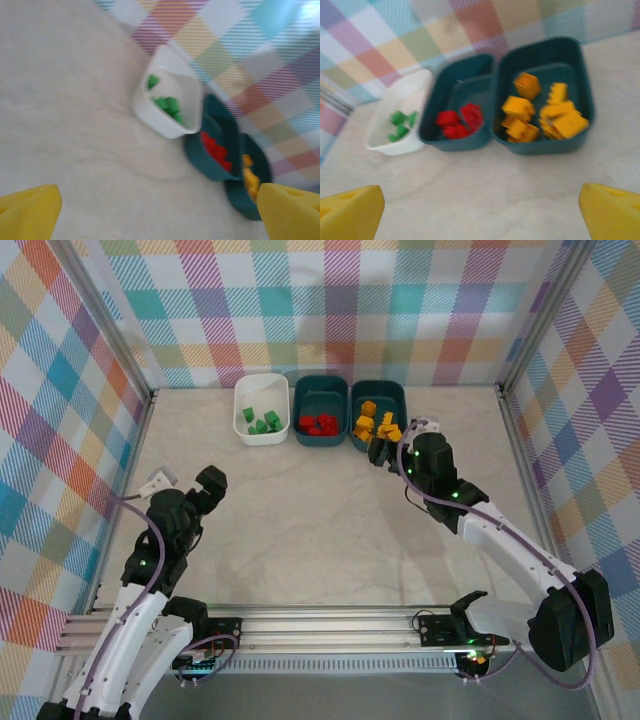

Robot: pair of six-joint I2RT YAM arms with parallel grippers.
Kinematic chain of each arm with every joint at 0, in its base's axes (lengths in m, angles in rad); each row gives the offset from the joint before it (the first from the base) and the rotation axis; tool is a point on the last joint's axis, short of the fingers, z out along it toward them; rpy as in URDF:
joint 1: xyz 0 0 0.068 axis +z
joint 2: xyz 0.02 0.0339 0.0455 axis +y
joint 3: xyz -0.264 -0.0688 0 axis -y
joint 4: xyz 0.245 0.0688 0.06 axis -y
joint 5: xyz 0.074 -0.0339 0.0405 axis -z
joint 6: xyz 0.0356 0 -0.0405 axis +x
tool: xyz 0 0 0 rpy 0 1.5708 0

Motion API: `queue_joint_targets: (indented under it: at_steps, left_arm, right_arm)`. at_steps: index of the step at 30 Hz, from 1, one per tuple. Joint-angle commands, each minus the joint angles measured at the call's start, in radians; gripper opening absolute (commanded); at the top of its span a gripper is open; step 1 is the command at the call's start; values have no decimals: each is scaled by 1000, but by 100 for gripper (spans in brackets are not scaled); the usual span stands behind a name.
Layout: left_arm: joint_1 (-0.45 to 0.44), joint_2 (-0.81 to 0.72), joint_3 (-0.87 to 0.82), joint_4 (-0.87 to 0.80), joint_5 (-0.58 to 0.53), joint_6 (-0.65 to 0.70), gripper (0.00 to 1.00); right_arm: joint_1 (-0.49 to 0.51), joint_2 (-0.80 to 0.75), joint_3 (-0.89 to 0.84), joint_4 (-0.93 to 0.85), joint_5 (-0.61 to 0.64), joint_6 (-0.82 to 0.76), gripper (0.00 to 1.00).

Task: Sort the legos into containers by color

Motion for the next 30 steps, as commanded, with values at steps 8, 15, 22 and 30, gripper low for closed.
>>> queue_joint_targets:
  at_steps: [8, 15, 22, 30]
  left_arm:
    - [-8, 7, -302, 593, -285, 391, 100]
    - [25, 385, -382, 899, -323, 552, 100]
    - [52, 729, -225, 1010, -129, 731, 100]
    - [118, 948, -167, 1106, -67, 711, 100]
  right_arm:
    - [-124, -131, -436, 612, 12, -663, 100]
    - [-187, 94, -547, 838, 19, -683, 100]
    - [-285, 162, -567, 922, -74, -557, 100]
    - [-429, 407, -553, 1160, -162, -437, 100]
